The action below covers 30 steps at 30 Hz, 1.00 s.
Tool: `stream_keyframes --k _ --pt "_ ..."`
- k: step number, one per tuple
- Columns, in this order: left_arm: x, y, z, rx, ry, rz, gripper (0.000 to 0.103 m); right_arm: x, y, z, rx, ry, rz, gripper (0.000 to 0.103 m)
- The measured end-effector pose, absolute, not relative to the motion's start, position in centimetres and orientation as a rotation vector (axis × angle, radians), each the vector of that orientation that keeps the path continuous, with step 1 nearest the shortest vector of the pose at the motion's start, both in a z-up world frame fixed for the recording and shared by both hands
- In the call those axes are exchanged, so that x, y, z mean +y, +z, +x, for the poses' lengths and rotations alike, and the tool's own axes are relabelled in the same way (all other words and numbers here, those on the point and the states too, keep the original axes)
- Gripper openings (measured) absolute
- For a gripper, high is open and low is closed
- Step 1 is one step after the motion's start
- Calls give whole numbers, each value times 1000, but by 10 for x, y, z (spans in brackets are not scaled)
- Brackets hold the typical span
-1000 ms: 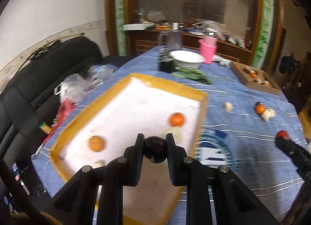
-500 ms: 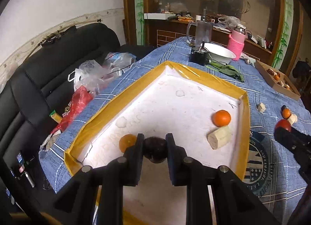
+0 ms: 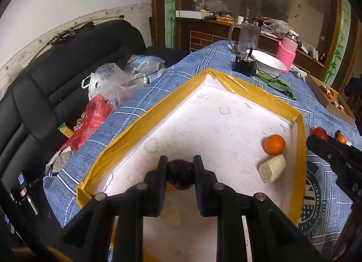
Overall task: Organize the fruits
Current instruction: 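Open the right tool releasing the tomato while the left tool drops the dark ball into the tray, then grasp a large beige cork cylinder with the right tool while the left tool grasps a small cork piece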
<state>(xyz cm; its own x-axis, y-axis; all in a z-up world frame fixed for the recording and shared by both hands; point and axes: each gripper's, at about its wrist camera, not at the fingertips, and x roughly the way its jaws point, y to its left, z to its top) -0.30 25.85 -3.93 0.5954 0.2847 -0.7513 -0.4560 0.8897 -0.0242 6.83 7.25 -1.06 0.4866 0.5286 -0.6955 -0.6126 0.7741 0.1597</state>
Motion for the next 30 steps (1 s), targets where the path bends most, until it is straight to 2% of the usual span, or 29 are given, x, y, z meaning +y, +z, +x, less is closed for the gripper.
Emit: stream_keyframes --k 11,12,13,15,17,20,25,30 --pt "263 -47 5 868 444 -225 27 100 -35 116 874 652 -138 33" --pt "263 -48 6 882 446 -224 31 101 -37 118 883 646 -139 45" --pt "264 -48 5 885 446 -230 34 100 -38 120 887 646 -132 51" --pt "263 -45 2 879 461 -231 66 97 -37 120 892 656 -113 51" --pt "262 -39 -3 846 483 -236 78 85 -29 115 869 658 -94 51" --pt "258 -30 -7 823 487 -264 80 54 -12 108 827 653 -45 56" --pt "222 -10 1 765 410 -256 83 -46 1 100 780 511 66 72" --pt "147 -2 29 756 244 -157 85 -141 -32 113 866 281 134 73"
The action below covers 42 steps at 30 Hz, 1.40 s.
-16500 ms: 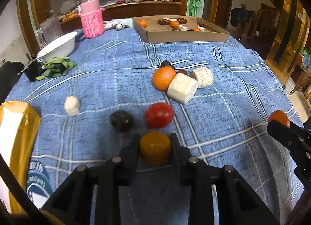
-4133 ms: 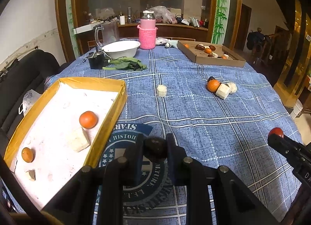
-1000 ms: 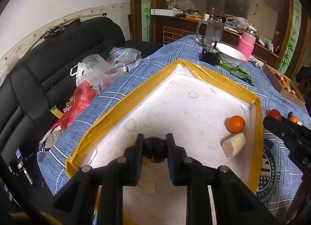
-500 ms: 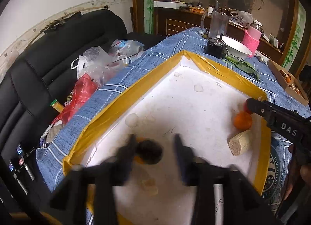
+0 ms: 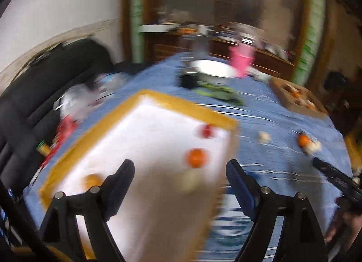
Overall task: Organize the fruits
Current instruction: 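Grasp a large beige cork cylinder with the right tool while the left tool grasps a small cork piece, then lift both cork pieces off the table and hold them up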
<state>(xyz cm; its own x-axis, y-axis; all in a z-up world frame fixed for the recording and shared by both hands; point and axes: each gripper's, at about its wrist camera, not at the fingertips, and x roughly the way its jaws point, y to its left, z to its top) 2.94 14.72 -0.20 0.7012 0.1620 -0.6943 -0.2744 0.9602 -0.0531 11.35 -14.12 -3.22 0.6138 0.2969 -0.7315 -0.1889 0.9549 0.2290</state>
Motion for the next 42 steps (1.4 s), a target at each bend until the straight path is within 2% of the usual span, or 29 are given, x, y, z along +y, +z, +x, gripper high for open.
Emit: stream_keyframes --k 5,11,12,15,16,19,20,21,26,42 --pt "71 -16 70 786 114 -22 85 -174 -60 142 928 215 169 71" --pt "38 -45 128 847 85 -25 85 -164 -68 181 945 222 142 68" --pt "36 -50 135 859 87 -23 85 -162 -68 184 936 218 130 64" --pt "32 -62 160 885 106 -36 84 -163 -70 195 935 208 119 38" --pt "32 -65 168 893 114 -43 81 -164 -71 197 936 220 126 36" --pt "28 -75 188 929 107 -57 58 -168 -70 193 932 252 134 33" --pt "27 -81 193 950 113 -55 35 -171 -69 191 930 262 141 33" --pt "27 -82 196 940 110 -65 25 -174 -68 189 927 266 148 33" --pt "24 -78 190 935 98 -56 25 -189 -51 170 887 287 177 33" --pt "6 -35 68 839 29 -17 25 -195 -24 59 824 304 194 33"
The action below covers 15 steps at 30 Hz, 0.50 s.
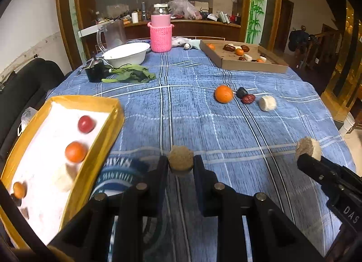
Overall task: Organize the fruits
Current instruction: 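Lift both cork pieces off the table and hold them up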
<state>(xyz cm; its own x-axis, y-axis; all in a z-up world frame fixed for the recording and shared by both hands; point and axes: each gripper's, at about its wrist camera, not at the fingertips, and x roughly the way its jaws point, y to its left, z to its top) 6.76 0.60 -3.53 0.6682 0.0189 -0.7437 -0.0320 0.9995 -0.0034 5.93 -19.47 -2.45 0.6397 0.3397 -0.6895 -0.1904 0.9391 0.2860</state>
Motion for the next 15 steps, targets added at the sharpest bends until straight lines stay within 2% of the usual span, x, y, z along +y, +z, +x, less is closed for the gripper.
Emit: stream_keyframes --k 15 --pt "32 -20 17 794 53 -49 25 -165 -12 17 790 340 161 33"
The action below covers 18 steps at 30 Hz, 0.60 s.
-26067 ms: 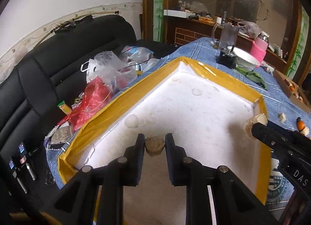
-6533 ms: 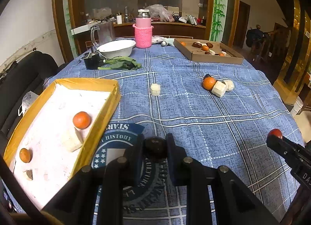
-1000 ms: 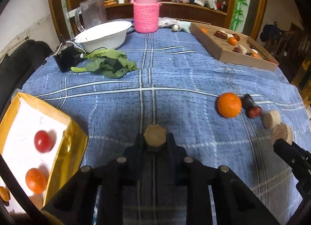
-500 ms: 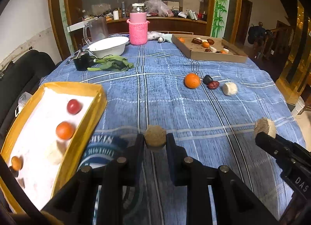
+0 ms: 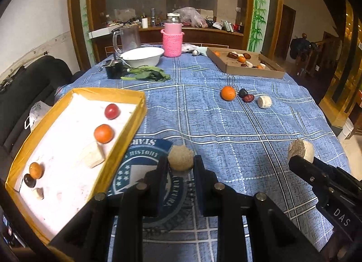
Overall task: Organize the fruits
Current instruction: 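Lift both cork pieces off the table and hold them up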
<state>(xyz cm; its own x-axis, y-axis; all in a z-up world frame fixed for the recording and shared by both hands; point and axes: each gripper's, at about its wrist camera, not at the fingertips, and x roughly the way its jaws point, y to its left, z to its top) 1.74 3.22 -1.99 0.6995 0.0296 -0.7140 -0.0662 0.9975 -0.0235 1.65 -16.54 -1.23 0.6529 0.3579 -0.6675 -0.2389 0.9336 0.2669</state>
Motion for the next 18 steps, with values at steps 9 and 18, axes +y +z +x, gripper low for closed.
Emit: stream_keyframes --k 9,18 --pt "65 -19 12 790 90 -79 25 -143 -7 12 780 375 128 32" --pt "53 -35 27 836 17 -87 25 -156 -3 3 762 317 95 32"
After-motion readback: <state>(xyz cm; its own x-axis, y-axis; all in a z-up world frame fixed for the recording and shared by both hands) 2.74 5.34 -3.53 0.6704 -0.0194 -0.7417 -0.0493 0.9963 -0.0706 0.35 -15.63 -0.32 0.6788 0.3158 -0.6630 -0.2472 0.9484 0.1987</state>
